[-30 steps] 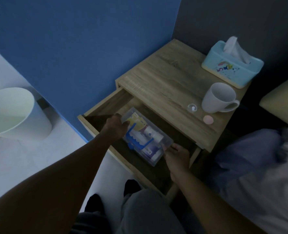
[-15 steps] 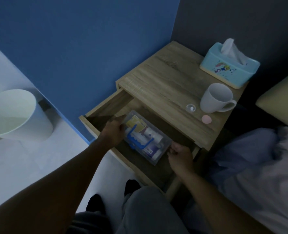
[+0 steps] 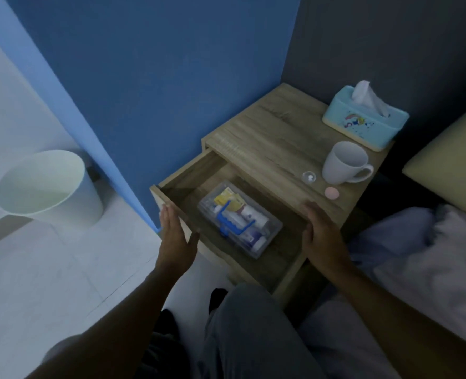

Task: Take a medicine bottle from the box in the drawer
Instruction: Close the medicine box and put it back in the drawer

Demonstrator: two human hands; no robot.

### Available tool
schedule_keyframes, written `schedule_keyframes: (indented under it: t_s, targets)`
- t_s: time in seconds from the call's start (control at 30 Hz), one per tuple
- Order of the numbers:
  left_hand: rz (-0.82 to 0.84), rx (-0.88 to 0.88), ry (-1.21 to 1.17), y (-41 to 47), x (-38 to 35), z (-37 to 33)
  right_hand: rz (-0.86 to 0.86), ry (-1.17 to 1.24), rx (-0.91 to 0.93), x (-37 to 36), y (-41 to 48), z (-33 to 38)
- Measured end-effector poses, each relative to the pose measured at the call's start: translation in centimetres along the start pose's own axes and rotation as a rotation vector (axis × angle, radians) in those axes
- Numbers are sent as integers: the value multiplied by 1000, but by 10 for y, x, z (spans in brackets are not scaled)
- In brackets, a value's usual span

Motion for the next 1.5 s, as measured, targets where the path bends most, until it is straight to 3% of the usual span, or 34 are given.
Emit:
schedule_keyframes:
  t_s: [0.23,0.37,0.6,1.0,1.27,1.5]
  targets:
    - [190,194,-225,-1,-48,23,231,-193,68,-9,0,-35]
    - [187,259,-311,3,-59,33,298,-256,197,-20,7,-42]
    - [222,265,-317,17,-76,27,371,-276,177,-38,4,-62]
    - [247,239,-353,50,-119,-39,234,-132,123,-32,6,-57]
    - [256,221,-370,71,-147,-75,75,-42,184,-27,10,-57]
    - [227,222,-349,83,-161,-97,62,-41,207,-23,10,-52]
Point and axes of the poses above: each hand's wrist, its own y-axis towards the middle knuckle, its own x-axis out of the back of the hand, z = x × y, the point moved 10 cm from there along y, towards the middle knuckle, and after that the axes turned 15 degrees about x, right-handed, at the moved point
